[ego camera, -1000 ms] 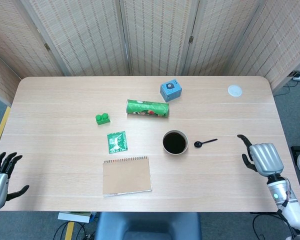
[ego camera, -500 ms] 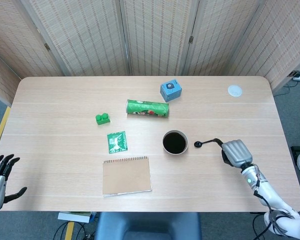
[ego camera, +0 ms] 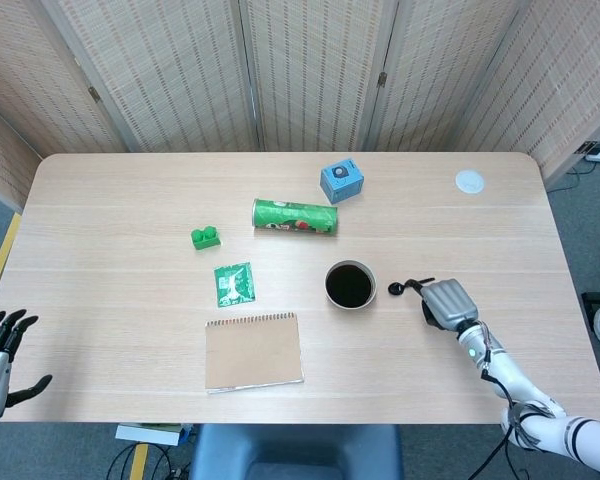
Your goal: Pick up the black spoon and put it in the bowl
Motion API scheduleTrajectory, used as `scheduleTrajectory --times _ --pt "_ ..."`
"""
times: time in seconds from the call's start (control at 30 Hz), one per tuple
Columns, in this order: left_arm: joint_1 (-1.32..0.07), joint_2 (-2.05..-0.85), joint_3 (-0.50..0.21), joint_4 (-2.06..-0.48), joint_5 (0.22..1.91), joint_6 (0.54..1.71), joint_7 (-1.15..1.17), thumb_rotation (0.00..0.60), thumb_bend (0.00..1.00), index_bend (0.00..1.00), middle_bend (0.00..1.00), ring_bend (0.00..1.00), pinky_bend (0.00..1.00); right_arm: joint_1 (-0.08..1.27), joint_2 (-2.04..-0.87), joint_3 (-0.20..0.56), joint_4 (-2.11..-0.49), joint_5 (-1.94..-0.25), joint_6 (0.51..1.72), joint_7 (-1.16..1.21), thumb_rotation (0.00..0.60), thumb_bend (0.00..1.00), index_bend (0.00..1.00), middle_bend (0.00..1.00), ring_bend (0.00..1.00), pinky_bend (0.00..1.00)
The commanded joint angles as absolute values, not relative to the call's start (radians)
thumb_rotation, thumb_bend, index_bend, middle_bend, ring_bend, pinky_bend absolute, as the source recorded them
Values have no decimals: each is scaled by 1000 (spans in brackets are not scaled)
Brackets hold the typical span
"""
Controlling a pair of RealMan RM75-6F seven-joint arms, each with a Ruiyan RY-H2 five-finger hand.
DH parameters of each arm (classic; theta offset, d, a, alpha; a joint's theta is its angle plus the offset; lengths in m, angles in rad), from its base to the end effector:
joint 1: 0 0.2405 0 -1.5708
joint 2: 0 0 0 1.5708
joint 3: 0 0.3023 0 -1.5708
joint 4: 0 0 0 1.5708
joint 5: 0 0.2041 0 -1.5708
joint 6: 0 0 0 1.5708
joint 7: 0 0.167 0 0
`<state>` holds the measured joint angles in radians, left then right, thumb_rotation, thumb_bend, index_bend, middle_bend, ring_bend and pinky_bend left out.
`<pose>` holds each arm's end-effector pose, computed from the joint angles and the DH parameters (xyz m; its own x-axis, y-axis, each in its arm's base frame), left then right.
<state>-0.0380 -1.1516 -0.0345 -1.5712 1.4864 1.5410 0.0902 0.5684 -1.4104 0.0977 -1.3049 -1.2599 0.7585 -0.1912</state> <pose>-0.3648 0.1874 0.1836 0.4846 -0.0156 0.8746 0.8740 0.0512 -0.4833 -0.3156 -0.3660 0.0191 0.5760 -0.4254 0.6980 -0.8172 -0.2780 0.5049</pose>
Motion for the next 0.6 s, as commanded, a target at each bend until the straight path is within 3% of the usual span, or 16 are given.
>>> scheduleTrajectory --times 0.03,0.6 --pt "-39 -1151 -35 -1570 1488 1541 90 600 166 202 150 101 151 585 -1434 92 -1280 -1254 741 -188 600 976 213 906 1000 963" --pt "-32 -1147 -37 -1566 1481 1542 87 600 166 202 149 101 151 626 -1487 73 -1219 -1254 719 -174 600 977 213 906 1000 963"
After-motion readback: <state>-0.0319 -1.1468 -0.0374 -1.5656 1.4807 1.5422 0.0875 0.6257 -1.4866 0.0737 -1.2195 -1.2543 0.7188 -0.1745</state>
